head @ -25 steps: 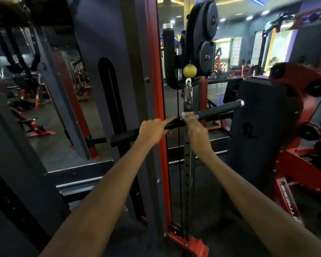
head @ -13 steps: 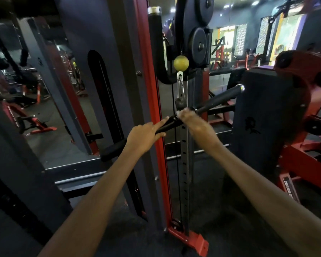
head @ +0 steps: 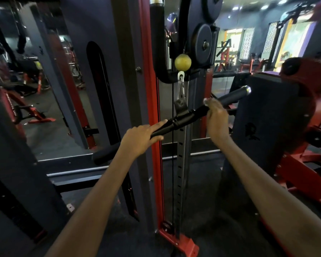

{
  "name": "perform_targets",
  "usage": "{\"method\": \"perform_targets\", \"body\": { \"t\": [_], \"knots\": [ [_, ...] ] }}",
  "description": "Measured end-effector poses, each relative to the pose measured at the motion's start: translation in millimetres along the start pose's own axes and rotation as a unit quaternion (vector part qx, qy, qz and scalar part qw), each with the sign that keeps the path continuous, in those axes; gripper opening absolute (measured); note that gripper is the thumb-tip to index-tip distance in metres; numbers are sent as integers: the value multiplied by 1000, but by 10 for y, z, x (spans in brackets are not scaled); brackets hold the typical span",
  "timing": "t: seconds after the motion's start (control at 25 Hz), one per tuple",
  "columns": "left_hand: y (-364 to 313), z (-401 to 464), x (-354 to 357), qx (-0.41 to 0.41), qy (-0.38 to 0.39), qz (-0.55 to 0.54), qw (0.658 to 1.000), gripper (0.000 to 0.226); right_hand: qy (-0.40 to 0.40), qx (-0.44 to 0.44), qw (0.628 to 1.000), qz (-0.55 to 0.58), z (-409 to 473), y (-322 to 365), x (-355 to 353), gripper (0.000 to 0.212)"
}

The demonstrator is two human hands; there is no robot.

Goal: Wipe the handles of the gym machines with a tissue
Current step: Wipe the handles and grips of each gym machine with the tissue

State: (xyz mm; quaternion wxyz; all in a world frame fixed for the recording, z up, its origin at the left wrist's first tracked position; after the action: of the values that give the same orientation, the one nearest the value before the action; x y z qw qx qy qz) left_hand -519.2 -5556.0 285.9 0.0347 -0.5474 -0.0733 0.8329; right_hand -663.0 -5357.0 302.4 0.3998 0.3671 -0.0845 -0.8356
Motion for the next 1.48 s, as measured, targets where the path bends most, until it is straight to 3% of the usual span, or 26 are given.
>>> {"method": "perform_targets", "body": {
  "t": [0.12, 0.16, 0.2, 0.28, 0.32, 0.48, 0.56, 0.64, 0.68, 0.76, 0.8, 0.84, 0.92, 0.96, 1.0, 1.08, 1.12, 1.16, 1.2, 1.24, 1.32, 1.36, 1.4, 1.44, 1.48],
  "knots": [
    [-5, 2, -28, -4, -4, 10, 1000, 59, 37, -223, 972, -55, -247, 218, 203, 37],
    [-7, 12, -43, -6, -2, 15, 1000, 59, 43, -233, 969, -67, -137, 111, 145, 37],
    [-19, 25, -61, -7, 0, 21, 1000, 59, 38, -183, 980, -62, 38, -73, 69, 34],
    [-57, 46, -89, -7, 4, 29, 1000, 59, 2, -22, 999, -23, 280, -306, -92, 28],
    [-73, 49, -88, -6, 5, 33, 999, 59, 7, -8, 1000, -19, 296, -265, -51, 26],
    [-55, 40, -107, -1, 5, 31, 999, 59, 106, -184, 976, -43, 145, 75, 139, 27],
    [-57, 46, -131, -4, 6, 14, 1000, 59, 46, -97, 993, -46, 348, -278, -8, 28],
    [-76, 25, -138, -11, 5, 1, 1000, 58, -24, -5, 999, 28, 199, -418, -42, 27],
    [-91, 6, -130, -15, 6, -5, 1000, 58, -14, -20, 998, 56, 26, -293, 63, 30],
    [-103, -24, -108, -24, 17, -13, 999, 58, 59, -163, 983, 62, -474, 29, 314, 40],
    [-106, -23, -112, -29, 23, -14, 999, 58, 56, -238, 968, 49, -545, 1, 343, 42],
    [-102, -9, -128, -35, 27, -13, 999, 57, 57, -194, 973, 110, -418, -129, 282, 41],
    [-94, 30, -191, -44, 29, -9, 999, 57, 11, 24, 971, 239, -114, -539, 181, 32],
    [-98, 38, -208, -49, 32, -8, 998, 57, -22, 91, 970, 226, -101, -593, 150, 30],
    [-110, 30, -213, -54, 36, -7, 998, 57, -14, 89, 975, 204, -145, -499, 171, 29],
    [-127, 10, -198, -64, 45, -7, 997, 57, 23, -116, 983, 137, -441, -30, 230, 36],
    [-131, 2, -198, -67, 49, -8, 996, 57, 22, -263, 962, 73, -575, 131, 313, 40],
    [-133, -1, -203, -69, 53, -13, 996, 57, 34, -311, 948, 62, -580, 216, 265, 39],
    [-137, -3, -208, -70, 56, -21, 996, 57, 35, -281, 956, 76, -474, 159, 249, 38],
    [-147, -8, -211, -71, 58, -28, 995, 57, 25, -155, 977, 143, -318, 42, 165, 37],
    [-166, -24, -217, -73, 56, -28, 995, 57, -2, 130, 958, 257, -232, -276, 127, 30],
    [-172, -38, -210, -75, 54, -22, 995, 57, 17, 249, 916, 315, -264, -337, 197, 30],
    [-181, -46, -207, -76, 54, -13, 996, 57, 64, 350, 850, 388, -320, -337, 350, 26],
    [-179, -50, -205, -77, 53, -5, 996, 57, 120, 429, 742, 500, -387, -234, 506, 17],
    [-185, -41, -209, -77, 51, 0, 996, 57, 170, 477, 658, 557, -377, -141, 560, 10]
  ]
}}
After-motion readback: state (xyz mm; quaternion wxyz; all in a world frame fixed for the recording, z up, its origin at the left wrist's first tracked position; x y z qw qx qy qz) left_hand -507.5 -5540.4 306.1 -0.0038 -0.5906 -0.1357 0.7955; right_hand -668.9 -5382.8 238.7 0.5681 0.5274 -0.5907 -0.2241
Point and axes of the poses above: each hand's wrist, its own z-axis towards the middle knuckle, its own x-axis out of the palm, y = z × x, the point moved 5 cm from there along z, towards the middle knuckle, and after that the axes turned 11 degrees about -z, right-handed, at the moved point
